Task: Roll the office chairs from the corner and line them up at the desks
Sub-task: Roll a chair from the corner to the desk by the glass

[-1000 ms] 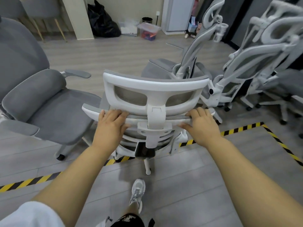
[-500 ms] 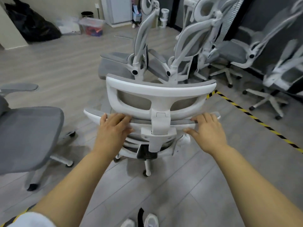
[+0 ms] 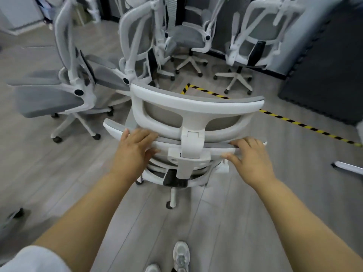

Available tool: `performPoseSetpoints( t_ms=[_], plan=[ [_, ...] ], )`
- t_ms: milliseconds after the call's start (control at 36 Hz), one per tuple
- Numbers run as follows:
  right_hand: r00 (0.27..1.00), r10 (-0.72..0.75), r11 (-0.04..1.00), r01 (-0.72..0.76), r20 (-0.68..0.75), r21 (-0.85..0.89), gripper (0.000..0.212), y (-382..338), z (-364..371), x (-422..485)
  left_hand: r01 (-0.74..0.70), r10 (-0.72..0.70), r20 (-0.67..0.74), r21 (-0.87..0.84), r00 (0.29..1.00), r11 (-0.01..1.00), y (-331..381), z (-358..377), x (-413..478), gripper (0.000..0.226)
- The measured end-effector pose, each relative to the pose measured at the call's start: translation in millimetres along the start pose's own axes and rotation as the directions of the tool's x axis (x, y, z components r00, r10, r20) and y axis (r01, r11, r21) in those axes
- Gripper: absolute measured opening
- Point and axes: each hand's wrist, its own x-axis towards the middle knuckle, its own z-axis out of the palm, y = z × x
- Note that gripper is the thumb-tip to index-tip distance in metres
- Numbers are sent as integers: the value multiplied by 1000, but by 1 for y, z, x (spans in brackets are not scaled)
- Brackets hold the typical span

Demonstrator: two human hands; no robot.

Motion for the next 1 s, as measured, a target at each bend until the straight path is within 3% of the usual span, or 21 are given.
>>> performPoseSetpoints(
  t_ms=[333,500,750,889,1000],
  plan=[
    [953,296,955,-296,-60,10,46,115,-44,-27,-213,221,55,-120,974,970,95,73,86,32],
    [924,367,930,-368,-112,6,47,180,-66,-31,-287,308,119,-165,944,943,142,117,138,34],
    [884,445,894,-449,-147,5,46,286,-100,-29,-371,405,106,-244,908,896,236,182,206,37],
    [832,529,846,-534,-167,18,45,341,-119,-30,-443,473,74,-249,878,861,293,220,244,31],
    [779,600,798,-600,-184,60,43,384,-134,-24,-481,529,113,-293,841,826,332,250,282,41]
  ],
)
